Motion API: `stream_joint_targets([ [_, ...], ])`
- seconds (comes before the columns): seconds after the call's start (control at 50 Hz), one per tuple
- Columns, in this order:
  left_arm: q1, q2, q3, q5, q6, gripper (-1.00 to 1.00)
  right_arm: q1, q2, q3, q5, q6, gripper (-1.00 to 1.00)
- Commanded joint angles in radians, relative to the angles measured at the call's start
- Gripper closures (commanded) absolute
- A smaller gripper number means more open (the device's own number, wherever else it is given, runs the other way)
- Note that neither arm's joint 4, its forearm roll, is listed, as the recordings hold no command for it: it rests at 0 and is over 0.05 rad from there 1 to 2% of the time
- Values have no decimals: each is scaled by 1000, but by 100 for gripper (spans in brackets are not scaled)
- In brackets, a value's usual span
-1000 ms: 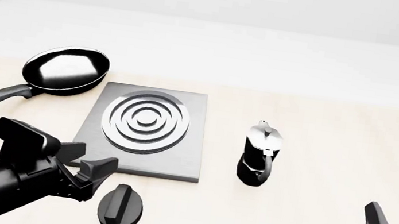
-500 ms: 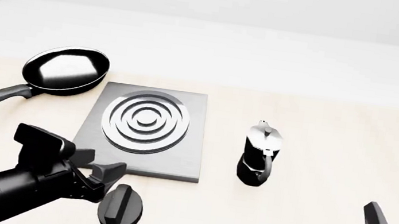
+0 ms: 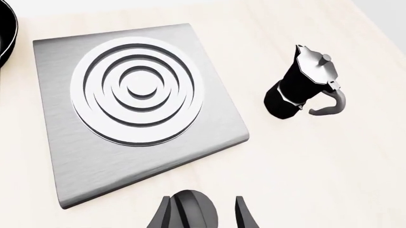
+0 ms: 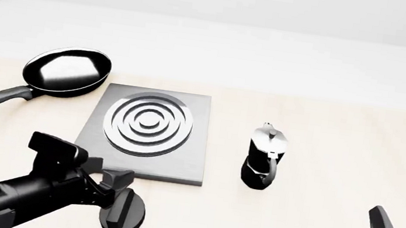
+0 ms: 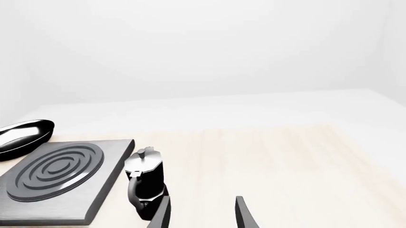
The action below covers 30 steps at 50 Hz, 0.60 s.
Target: Turn on the stove.
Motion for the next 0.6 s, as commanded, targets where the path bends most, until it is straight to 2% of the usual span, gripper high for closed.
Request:
stream_joint_targets([
  [0.02,6,36,8,-28,-4,-100,2,0,0,3,7,-100],
  [0.6,22,134,6,-84,-9,-100,7,12,0,-4,42,-100],
])
